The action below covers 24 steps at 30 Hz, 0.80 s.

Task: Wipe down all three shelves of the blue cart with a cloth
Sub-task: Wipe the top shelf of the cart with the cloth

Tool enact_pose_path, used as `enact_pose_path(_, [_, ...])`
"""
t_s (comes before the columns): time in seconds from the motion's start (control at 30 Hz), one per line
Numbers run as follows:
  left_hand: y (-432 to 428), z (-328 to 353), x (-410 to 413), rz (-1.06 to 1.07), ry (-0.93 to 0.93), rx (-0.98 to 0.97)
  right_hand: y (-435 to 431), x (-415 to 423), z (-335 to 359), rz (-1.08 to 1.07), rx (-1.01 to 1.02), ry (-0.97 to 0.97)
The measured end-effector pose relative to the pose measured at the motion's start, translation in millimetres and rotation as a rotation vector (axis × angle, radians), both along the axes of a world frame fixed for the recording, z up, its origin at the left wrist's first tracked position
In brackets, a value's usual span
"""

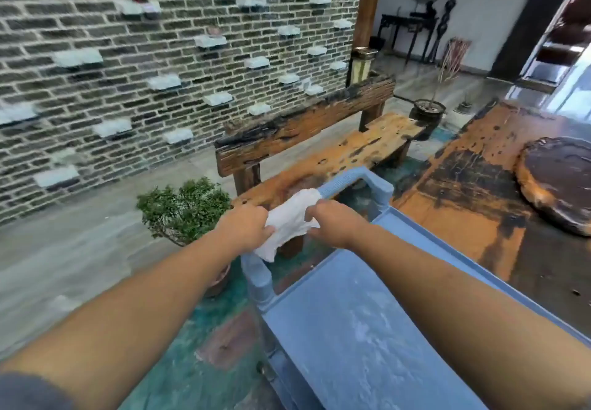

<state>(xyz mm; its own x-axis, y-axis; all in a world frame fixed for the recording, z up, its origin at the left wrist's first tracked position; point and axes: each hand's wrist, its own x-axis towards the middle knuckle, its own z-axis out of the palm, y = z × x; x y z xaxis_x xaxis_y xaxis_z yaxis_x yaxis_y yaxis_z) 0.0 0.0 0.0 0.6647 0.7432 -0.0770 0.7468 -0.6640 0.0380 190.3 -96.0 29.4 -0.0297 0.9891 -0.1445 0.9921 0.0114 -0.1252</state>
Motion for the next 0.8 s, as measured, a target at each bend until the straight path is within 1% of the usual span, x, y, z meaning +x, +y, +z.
enact_pose_path(0.1, [22.5,4.7,2.6,0.042,-0.014,-0.005,35.1,1.5,2.2,0.013,-0.031,-0.021])
enact_pose_path(0.13, [26.4,6.9,4.9,0.027,-0.001,-0.023,43.6,0.9,5.3,0.016,-0.044,-0.026])
enact_pose_path(0.2, [44.0,3.7,8.2,0.014,0.027,-0.084,72.0,0.7,4.5,0.046,-0.087,-0.059])
enact_pose_path(0.27, [59.3,-1.0,8.5,-0.007,0.050,-0.197,95.7,-1.5,1.3,0.082,-0.165,-0.086])
enact_pose_path(0.43, [94.9,-20.2,8.2,0.007,-0.016,-0.679,146.6,-2.6,-12.1,0.102,-0.373,-0.108])
enact_pose_path(0.5, [106.0,-26.8,10.3,0.001,-0.020,-0.811,162.9,-1.9,-11.3,0.113,-0.476,-0.130])
enact_pose_path(0.57, [111.3,-32.3,12.1,-0.006,-0.010,-0.914,176.4,-2.8,-9.3,0.162,-0.583,-0.201])
enact_pose_path(0.63, [116.2,-41.0,12.8,0.050,-0.014,-1.062,190.2,-5.1,-9.1,0.228,-0.688,-0.300])
enact_pose_path(0.7, [119.1,-49.0,12.8,0.133,-0.027,-1.266,202.6,-7.1,-10.4,0.255,-0.781,-0.369])
enact_pose_path(0.8, [121.5,-55.8,13.3,0.161,0.001,-1.478,215.5,-4.4,-14.5,0.217,-0.931,-0.364])
